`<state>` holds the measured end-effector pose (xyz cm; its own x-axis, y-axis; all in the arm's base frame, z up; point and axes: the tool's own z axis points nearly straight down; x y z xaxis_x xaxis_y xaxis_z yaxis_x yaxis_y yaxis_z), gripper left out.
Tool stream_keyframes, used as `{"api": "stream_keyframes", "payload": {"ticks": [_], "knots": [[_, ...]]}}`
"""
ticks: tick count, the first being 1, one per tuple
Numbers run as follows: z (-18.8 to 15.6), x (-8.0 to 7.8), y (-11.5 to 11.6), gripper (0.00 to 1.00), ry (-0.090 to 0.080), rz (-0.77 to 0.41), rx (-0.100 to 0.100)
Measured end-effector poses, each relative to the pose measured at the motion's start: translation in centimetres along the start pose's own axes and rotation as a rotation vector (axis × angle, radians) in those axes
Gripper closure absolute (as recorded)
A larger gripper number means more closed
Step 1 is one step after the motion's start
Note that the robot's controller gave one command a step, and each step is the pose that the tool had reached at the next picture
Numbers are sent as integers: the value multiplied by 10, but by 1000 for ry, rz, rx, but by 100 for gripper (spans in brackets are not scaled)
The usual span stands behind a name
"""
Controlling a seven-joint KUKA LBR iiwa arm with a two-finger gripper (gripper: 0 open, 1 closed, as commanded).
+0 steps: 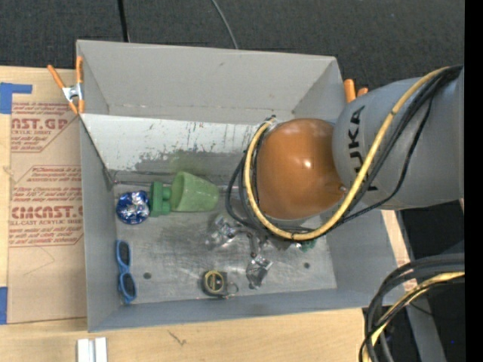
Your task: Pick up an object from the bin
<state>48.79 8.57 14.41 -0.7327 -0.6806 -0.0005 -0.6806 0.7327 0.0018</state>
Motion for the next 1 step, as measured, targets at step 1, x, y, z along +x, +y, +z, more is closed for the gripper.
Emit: {"api": "stream_keyframes", "payload": {"ticks": [1], "knots": [[61,4,-1,0,1,-145,-1]]}}
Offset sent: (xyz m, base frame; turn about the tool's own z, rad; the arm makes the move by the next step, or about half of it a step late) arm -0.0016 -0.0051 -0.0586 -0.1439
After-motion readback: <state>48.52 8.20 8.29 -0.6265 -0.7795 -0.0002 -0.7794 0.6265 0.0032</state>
